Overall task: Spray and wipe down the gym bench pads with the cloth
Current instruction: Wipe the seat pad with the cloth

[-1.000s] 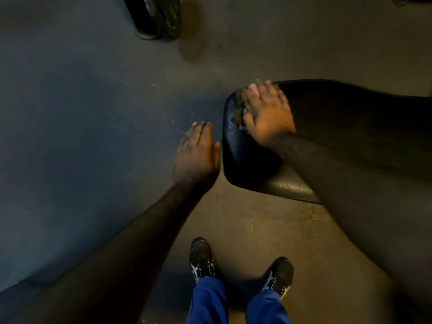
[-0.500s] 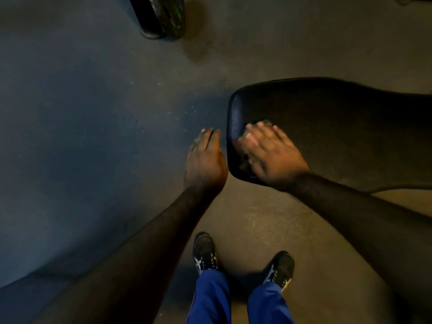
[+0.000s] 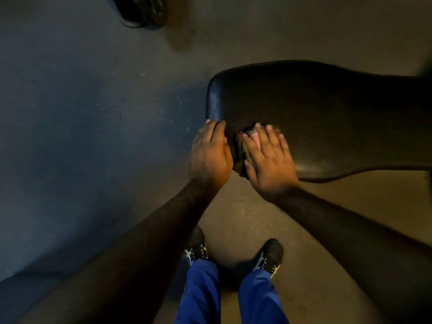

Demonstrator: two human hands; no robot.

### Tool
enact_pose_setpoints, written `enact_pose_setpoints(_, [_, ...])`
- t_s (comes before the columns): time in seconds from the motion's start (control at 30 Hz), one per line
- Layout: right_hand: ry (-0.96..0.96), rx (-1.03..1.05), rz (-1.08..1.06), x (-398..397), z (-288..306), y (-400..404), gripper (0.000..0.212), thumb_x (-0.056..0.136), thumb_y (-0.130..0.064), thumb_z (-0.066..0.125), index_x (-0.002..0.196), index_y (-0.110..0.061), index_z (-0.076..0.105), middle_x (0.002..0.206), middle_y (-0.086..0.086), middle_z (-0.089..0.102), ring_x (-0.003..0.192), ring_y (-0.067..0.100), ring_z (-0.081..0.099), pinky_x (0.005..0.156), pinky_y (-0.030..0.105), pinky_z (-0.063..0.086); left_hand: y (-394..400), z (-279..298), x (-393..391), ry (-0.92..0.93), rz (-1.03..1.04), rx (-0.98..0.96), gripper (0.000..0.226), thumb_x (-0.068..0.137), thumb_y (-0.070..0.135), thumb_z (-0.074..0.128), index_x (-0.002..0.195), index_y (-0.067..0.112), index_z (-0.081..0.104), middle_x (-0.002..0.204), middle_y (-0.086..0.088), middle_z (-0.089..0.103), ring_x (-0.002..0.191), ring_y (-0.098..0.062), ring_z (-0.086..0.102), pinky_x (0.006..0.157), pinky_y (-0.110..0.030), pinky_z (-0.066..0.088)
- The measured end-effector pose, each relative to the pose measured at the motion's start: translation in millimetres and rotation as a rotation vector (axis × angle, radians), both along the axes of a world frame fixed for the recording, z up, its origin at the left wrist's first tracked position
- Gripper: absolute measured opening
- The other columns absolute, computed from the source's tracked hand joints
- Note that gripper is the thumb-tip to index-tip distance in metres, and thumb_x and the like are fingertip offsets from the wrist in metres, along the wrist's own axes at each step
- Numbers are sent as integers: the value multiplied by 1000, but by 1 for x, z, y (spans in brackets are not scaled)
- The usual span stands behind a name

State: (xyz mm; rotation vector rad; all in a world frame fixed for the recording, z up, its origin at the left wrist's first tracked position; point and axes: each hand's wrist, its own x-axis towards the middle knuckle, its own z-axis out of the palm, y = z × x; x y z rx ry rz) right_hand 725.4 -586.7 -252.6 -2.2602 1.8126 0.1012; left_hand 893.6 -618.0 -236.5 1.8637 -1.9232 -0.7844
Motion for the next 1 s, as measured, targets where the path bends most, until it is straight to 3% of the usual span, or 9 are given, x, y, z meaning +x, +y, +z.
enact_pose_setpoints(0.07, [0, 40, 144, -29, 9, -9, 66, 97, -44, 34, 159, -23, 25, 168, 11, 19, 156, 30, 12, 126, 48, 8, -4, 6, -10, 31, -5, -7, 46, 101, 20, 40, 147, 12, 38, 153, -11, 38, 145, -23, 28, 117, -42, 28])
enact_pose_setpoints(0.2, [-13, -5, -370, -26, 2, -34, 68, 96, -43, 30, 159, -19, 25, 169, 12, 17, 157, 32, 9, 126, 51, 9, -20, 4, -26, 22, -68, -69, 46, 101, 20, 41, 146, 11, 39, 154, -10, 36, 145, -22, 27, 116, -36, 25])
enact_pose_setpoints(0.37, [-113, 45, 169, -52, 2, -29, 64, 93, -37, 37, 156, -23, 34, 167, 9, 23, 156, 28, 14, 127, 50, 9, -29, -13, -42, 47, -88, -57, 46, 102, 19, 37, 146, 10, 39, 156, -10, 32, 148, -22, 20, 121, -41, 18])
enact_pose_setpoints(0.5, [-64, -29, -421, -66, -3, -73, 65, 96, -38, 39, 158, -22, 27, 168, 12, 19, 156, 32, 10, 126, 53, 9, -25, -31, -54, -112, -109, -118, 49, 102, 25, 35, 148, 10, 35, 158, -11, 28, 149, -24, 16, 122, -40, 8])
enact_pose_setpoints(0.63, [-103, 24, 74, -57, -1, -81, 64, 96, -41, 36, 157, -24, 29, 167, 10, 22, 156, 31, 14, 126, 53, 14, -23, -36, -58, -184, -105, -139, 52, 100, 25, 35, 149, 6, 33, 158, -15, 28, 149, -26, 17, 122, -42, 10])
enact_pose_setpoints(0.67, [-84, 18, 103, -66, 2, -93, 65, 95, -42, 34, 158, -24, 30, 167, 9, 23, 156, 30, 14, 126, 53, 14, -23, -35, -58, -186, -106, -138, 53, 100, 25, 35, 148, 5, 33, 157, -16, 28, 148, -27, 19, 122, -43, 12])
enact_pose_setpoints(0.8, [-61, 15, -258, -47, -2, -146, 67, 95, -40, 39, 159, -26, 26, 169, 9, 16, 157, 30, 7, 127, 50, 7, -22, -37, -58, -192, -100, -148, 54, 102, 31, 29, 149, 3, 34, 157, -17, 27, 149, -28, 18, 121, -46, 15])
enact_pose_setpoints(0.93, [-102, 47, 228, -45, -2, -162, 71, 87, -37, 39, 157, -25, 32, 167, 6, 25, 156, 27, 14, 126, 47, 10, -18, -37, -55, -152, -133, -204, 63, 102, 42, 21, 148, 0, 33, 158, -18, 25, 149, -29, 16, 121, -46, 13])
enact_pose_setpoints(1.0, [-71, -3, 44, -51, 0, -181, 68, 91, -37, 39, 157, -22, 32, 166, 8, 27, 156, 27, 15, 126, 46, 10, -18, -38, -55, -180, -141, -204, 64, 102, 42, 21, 150, 1, 31, 159, -17, 24, 150, -28, 14, 121, -47, 14])
